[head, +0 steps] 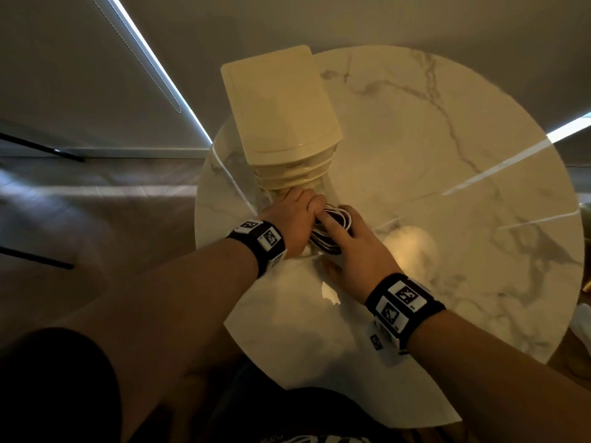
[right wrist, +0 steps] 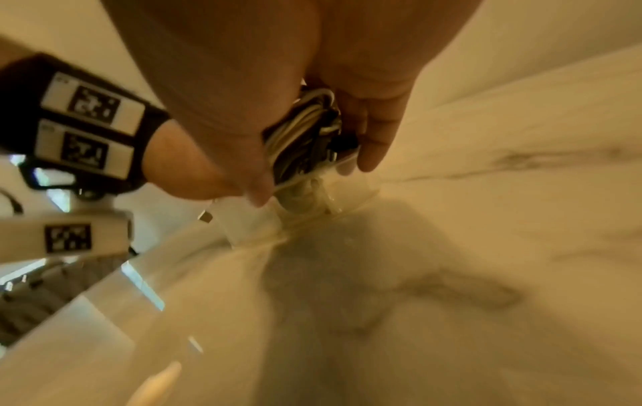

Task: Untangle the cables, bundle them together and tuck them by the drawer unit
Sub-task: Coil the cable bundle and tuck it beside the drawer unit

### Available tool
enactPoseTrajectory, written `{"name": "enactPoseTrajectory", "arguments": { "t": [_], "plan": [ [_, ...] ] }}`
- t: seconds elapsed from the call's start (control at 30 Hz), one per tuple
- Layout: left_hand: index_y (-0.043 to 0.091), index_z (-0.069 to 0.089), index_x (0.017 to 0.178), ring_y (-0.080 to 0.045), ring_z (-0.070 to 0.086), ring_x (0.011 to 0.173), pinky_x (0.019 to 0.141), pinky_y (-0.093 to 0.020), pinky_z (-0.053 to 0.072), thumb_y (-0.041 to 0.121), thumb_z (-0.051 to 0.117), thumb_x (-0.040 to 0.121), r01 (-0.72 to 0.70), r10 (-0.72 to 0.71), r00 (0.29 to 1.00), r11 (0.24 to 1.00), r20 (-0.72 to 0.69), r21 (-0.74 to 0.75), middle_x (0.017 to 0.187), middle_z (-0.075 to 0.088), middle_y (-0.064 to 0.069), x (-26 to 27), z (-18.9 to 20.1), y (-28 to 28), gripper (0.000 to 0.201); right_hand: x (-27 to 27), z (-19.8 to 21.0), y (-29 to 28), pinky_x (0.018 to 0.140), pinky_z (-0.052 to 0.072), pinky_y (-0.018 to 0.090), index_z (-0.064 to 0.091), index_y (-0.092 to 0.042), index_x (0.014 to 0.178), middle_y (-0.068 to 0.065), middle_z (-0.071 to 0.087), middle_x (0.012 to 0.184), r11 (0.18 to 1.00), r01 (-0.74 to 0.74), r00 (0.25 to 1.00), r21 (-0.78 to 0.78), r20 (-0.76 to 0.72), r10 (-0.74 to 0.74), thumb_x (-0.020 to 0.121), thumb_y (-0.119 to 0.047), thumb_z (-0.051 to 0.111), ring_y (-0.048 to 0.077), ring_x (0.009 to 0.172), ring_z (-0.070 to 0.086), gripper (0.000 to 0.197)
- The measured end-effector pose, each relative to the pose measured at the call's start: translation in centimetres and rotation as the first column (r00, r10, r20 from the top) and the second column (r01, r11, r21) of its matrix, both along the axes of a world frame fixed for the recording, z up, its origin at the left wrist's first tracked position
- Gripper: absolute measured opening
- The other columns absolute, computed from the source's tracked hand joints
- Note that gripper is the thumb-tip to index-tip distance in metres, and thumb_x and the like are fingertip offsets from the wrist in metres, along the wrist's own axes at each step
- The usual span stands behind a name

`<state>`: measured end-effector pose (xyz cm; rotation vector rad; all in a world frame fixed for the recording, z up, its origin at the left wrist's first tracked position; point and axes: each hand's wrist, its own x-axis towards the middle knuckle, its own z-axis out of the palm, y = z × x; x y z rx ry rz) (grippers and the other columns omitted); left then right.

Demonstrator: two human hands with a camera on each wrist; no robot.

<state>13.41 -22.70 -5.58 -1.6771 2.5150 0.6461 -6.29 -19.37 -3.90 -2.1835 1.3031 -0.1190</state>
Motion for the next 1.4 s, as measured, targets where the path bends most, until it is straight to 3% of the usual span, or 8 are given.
{"name": "enactPoseTrajectory", "arguments": {
  "t": [0.2,0.33,0.5,0.63,0.77,0.93,1.17,1.4],
  "plan": [
    [0.005,0.035,0.153,-0.033,0.032,0.146,0.122,-0.046,0.028,0.007,0.065,0.078,-0.063,0.064,0.992,0.998,-0.111,0.018,0.156,0.039,-0.016,0.4,1.1,1.3,0.081,-0.1,-0.3,-1.0,0.096,0.055,0.048,0.032,-0.031,0.158,0.012,0.041,0.155,1.000,-0.014,0.987,-0.001,-0.159,0.013,0.092,-0.037,0.069,0.039,0.121,0.058,0.076],
    [0.013,0.052,0.130,-0.034,0.052,0.120,0.099,-0.050,0.050,0.029,0.073,0.078,-0.157,0.144,0.986,0.972,-0.084,-0.174,0.132,0.055,-0.012,2.3,2.6,4.1,0.059,0.3,0.0,-1.5,0.104,0.050,0.044,0.032,-0.032,0.160,0.011,0.039,0.157,0.999,-0.010,0.976,0.039,-0.218,0.018,0.095,-0.040,0.065,0.037,0.127,0.055,0.073],
    [0.022,0.057,0.130,-0.029,0.064,0.105,0.082,-0.039,0.050,0.035,0.042,0.104,-0.309,0.306,0.944,0.951,0.124,0.005,0.121,0.067,-0.003,3.0,3.2,5.1,0.032,0.8,0.0,-1.7,0.105,0.050,0.043,0.030,-0.033,0.160,0.010,0.039,0.156,0.999,0.005,0.971,0.054,-0.240,0.008,0.095,-0.041,0.063,0.036,0.128,0.054,0.073],
    [0.018,0.064,0.110,-0.030,0.063,0.097,0.073,-0.035,0.040,0.027,0.047,0.103,-0.348,0.349,0.934,0.937,0.076,-0.027,0.105,0.068,-0.006,2.6,3.1,3.3,0.020,0.8,0.2,-1.5,0.105,0.050,0.043,0.030,-0.032,0.160,0.010,0.039,0.157,0.999,0.021,0.969,0.050,-0.245,-0.008,0.095,-0.040,0.062,0.036,0.129,0.053,0.073],
    [0.014,0.067,0.105,-0.032,0.064,0.096,0.084,-0.039,0.045,0.021,0.053,0.100,-0.291,0.293,0.956,0.950,0.005,-0.109,0.101,0.071,-0.009,2.0,3.1,3.7,0.016,1.1,0.3,-1.3,0.103,0.050,0.043,0.032,-0.031,0.160,0.011,0.042,0.153,0.997,0.067,0.973,0.049,-0.224,-0.054,0.096,-0.040,0.062,0.035,0.127,0.053,0.072],
    [0.005,0.061,0.134,-0.034,0.052,0.135,0.114,-0.050,0.042,0.036,0.051,0.093,-0.267,0.266,0.964,0.959,-0.020,-0.093,0.144,0.058,-0.016,2.3,1.3,6.8,0.053,1.1,0.2,-1.5,0.100,0.053,0.046,0.034,-0.028,0.159,0.014,0.044,0.152,0.998,0.053,0.971,0.040,-0.236,-0.042,0.096,-0.040,0.061,0.038,0.123,0.056,0.070],
    [0.003,0.063,0.129,-0.035,0.052,0.130,0.109,-0.049,0.045,0.031,0.053,0.091,-0.236,0.233,0.972,0.965,-0.035,-0.114,0.134,0.063,-0.017,2.3,2.7,3.7,0.049,1.1,0.3,-1.7,0.101,0.052,0.046,0.032,-0.032,0.159,0.012,0.043,0.154,0.997,0.066,0.969,0.049,-0.241,-0.052,0.097,-0.040,0.060,0.037,0.126,0.055,0.069],
    [0.013,0.030,0.159,-0.033,0.046,0.131,0.108,-0.045,0.043,0.034,0.058,0.100,-0.429,0.432,0.899,0.902,-0.071,0.056,0.144,0.049,-0.013,2.1,2.6,4.5,0.069,1.1,0.3,-1.6,0.102,0.051,0.045,0.031,-0.031,0.160,0.012,0.044,0.151,0.997,0.067,0.973,0.048,-0.224,-0.054,0.097,-0.039,0.060,0.036,0.127,0.054,0.069]
  ]
}}
